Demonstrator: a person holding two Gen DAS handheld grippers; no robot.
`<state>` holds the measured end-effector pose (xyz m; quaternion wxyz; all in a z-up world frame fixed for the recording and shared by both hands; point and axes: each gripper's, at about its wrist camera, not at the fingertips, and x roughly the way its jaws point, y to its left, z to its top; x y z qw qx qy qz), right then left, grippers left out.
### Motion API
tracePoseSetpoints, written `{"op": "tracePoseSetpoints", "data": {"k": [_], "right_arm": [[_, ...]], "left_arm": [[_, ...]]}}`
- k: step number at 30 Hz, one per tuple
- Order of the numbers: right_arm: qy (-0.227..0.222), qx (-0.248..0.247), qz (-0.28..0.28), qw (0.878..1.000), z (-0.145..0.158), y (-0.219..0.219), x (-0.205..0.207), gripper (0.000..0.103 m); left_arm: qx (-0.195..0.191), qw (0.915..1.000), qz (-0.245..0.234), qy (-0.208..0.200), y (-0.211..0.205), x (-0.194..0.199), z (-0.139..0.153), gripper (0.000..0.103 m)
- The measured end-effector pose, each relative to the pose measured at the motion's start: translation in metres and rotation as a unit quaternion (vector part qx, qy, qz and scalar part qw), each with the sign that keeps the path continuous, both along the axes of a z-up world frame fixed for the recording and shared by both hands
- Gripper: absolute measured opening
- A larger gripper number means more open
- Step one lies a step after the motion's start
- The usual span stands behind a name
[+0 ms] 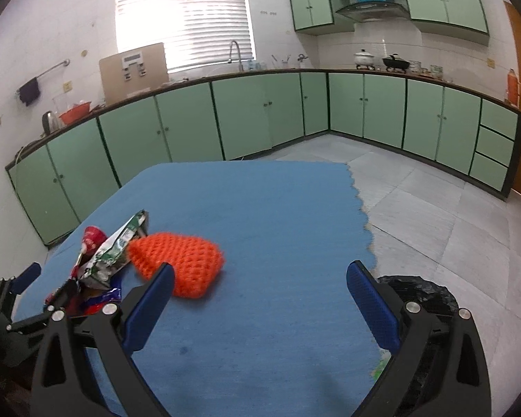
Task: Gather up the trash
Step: 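Return to the table and grasp the red can with the left tool, then grasp the orange knitted mesh with the right tool while the left tool holds the can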
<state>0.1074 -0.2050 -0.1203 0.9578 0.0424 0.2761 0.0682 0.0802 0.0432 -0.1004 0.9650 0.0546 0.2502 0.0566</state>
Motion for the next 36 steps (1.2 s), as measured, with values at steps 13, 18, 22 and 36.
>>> {"op": "tracePoseSetpoints", "data": {"k": [13,18,22,36], "right_arm": [[0.007,-0.012,0.022,1.000,-0.007,0.029,0.001,0.097],[0.010,-0.015,0.024,1.000,-0.009,0.033,0.003,0.097],[0.013,-0.015,0.025,0.999,-0.010,0.035,0.005,0.097],[0.040,-0.043,0.057,0.997,-0.035,0.063,0.040,0.094]], "left_arm": [[0.010,0.9998,0.001,0.014,0.005,0.000,-0.031,0.076],[-0.015,0.9996,0.005,0.023,0.014,0.005,-0.034,0.058],[-0.026,0.9995,0.004,0.018,0.016,0.004,-0.034,0.053],[-0.038,0.9990,0.023,-0.011,0.018,0.000,-0.025,0.051]]}}
